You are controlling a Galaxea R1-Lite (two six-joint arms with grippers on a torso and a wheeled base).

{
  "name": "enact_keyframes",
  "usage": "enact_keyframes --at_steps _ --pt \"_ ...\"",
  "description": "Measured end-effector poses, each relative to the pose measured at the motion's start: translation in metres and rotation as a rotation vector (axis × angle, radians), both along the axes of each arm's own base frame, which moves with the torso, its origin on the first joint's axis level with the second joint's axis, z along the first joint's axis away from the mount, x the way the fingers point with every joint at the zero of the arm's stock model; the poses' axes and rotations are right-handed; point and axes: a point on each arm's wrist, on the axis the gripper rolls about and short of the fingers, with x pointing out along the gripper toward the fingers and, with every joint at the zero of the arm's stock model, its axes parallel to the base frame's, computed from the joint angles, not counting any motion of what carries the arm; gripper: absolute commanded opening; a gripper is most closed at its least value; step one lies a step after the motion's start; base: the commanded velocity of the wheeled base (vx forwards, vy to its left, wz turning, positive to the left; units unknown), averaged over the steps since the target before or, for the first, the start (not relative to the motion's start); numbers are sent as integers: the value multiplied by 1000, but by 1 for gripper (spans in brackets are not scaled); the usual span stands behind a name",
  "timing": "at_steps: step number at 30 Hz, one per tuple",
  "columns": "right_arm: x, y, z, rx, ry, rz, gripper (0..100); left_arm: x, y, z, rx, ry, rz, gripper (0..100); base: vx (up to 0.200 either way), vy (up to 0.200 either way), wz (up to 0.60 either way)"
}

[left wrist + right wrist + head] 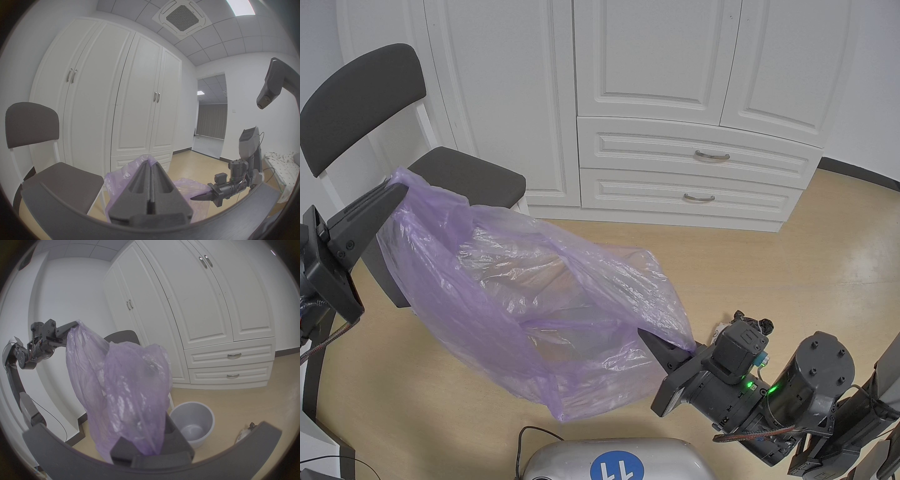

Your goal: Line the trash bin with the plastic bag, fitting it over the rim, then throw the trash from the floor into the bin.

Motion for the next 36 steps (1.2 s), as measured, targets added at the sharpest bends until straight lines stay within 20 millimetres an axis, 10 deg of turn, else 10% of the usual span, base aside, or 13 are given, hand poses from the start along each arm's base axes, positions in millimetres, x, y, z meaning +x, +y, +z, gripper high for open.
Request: enact_keyframes --at_steps 21,36 --pt "-1 0 4 9 -11 1 0 28 -51 35 -124 -87 -140 0 0 0 0" --pt "-2 2 2 4 -7 6 0 36 -21 10 -59 27 40 0 0 0 0"
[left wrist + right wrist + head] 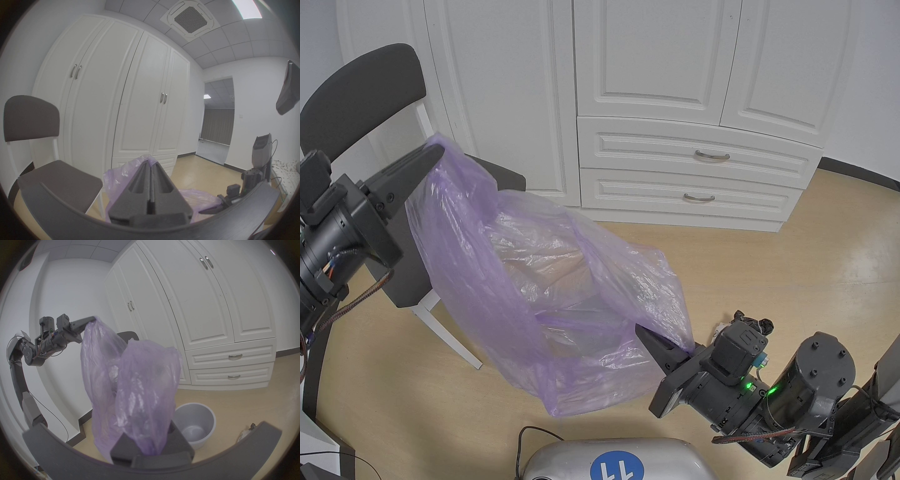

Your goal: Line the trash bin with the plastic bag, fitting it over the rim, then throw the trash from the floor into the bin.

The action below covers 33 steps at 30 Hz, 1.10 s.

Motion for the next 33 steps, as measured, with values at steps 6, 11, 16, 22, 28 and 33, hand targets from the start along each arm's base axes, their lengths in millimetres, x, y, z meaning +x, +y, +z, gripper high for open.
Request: enact_keyframes --at_steps 6,11,16,22,28,33 --pt "0 -1 1 -1 -4 -7 0 3 11 -11 14 32 65 0 0 0 0" --pt "-1 -2 2 -5 -9 -12 0 3 16 -11 15 25 90 0 0 0 0" --pt "-2 -2 2 -10 -13 -12 0 4 15 3 2 -23 75 0 0 0 0" --pt "-2 -1 -1 -18 -8 -10 0 12 7 19 -6 -68 21 0 0 0 0" --pt "-1 1 -5 -29 1 -8 0 20 2 10 4 -37 12 0 0 0 0" --pt "0 1 -7 -36 7 -8 0 22 3 2 -19 -24 9 0 0 0 0"
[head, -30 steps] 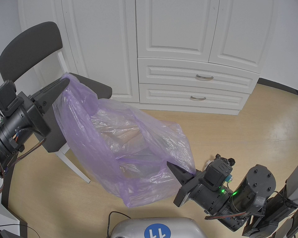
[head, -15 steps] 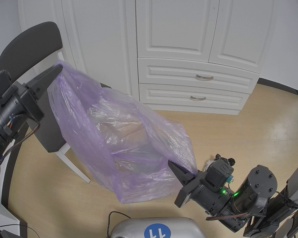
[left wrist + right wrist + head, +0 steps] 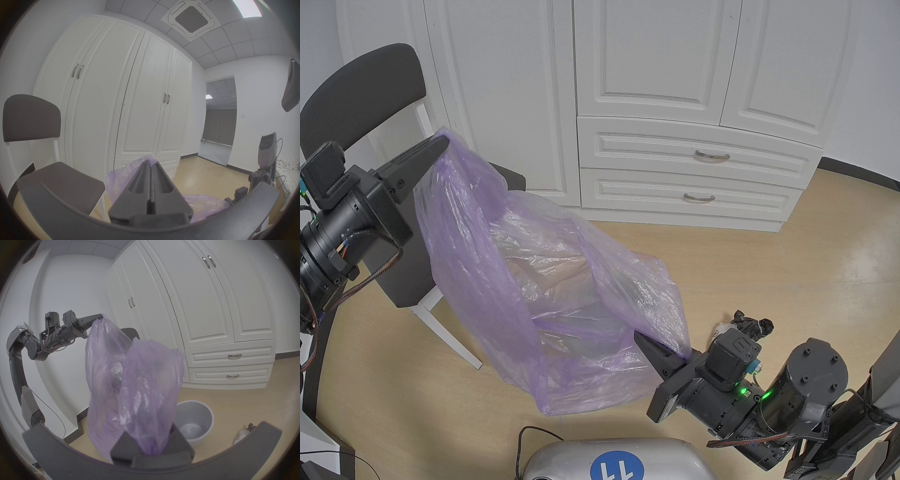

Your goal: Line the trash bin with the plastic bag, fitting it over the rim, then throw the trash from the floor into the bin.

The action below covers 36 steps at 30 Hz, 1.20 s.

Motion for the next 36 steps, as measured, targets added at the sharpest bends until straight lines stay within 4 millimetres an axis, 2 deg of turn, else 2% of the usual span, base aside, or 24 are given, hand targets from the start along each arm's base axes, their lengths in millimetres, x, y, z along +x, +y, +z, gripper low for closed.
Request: enact_keyframes --at_steps 12,17,25,36 --pt "0 0 1 0 -2 -1 0 3 -8 19 -67 -94 -38 0 0 0 0" --pt "-2 -1 2 1 -5 1 0 6 -3 27 -68 -122 -3 0 0 0 0" --pt "-1 -1 0 -6 0 2 0 11 13 20 -49 -108 73 0 0 0 0" --pt "-1 -1 -3 -11 6 0 0 20 4 17 -51 -88 45 0 0 0 0"
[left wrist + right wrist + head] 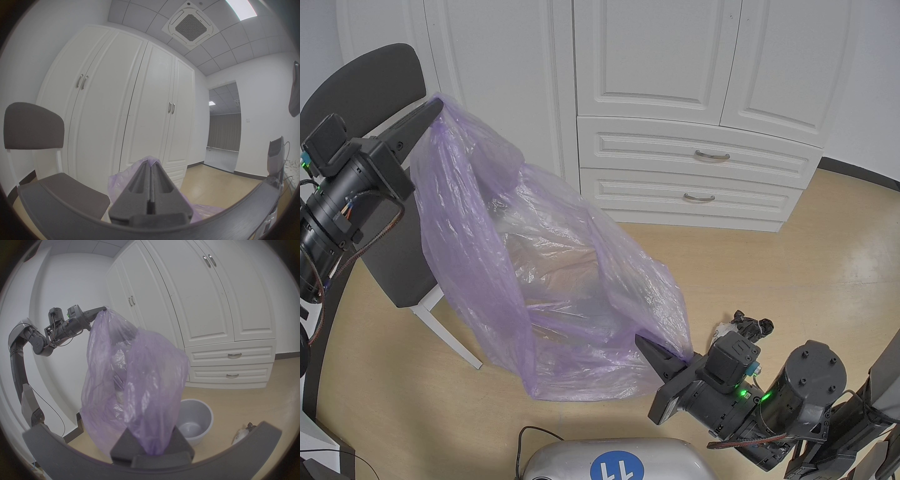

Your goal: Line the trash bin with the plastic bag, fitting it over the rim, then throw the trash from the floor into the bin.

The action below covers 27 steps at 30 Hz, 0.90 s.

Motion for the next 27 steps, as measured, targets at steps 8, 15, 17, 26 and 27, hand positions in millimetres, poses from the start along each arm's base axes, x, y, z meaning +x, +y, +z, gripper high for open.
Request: enact_keyframes --at_steps 8,15,17,26,27 --pt "2 0 -3 -7 6 -6 0 18 -5 0 -18 -41 6 0 0 0 0" --pt "3 -1 -3 -10 7 -8 0 24 -5 4 -28 -61 23 0 0 0 0" --pt "3 -1 -3 -11 7 -8 0 23 -4 2 -28 -53 31 0 0 0 0" --pt "1 -1 -1 -5 2 -6 0 3 15 -10 -10 -23 81 0 0 0 0" --pt "1 -1 -1 -4 1 -5 0 2 17 -10 -7 -23 84 0 0 0 0"
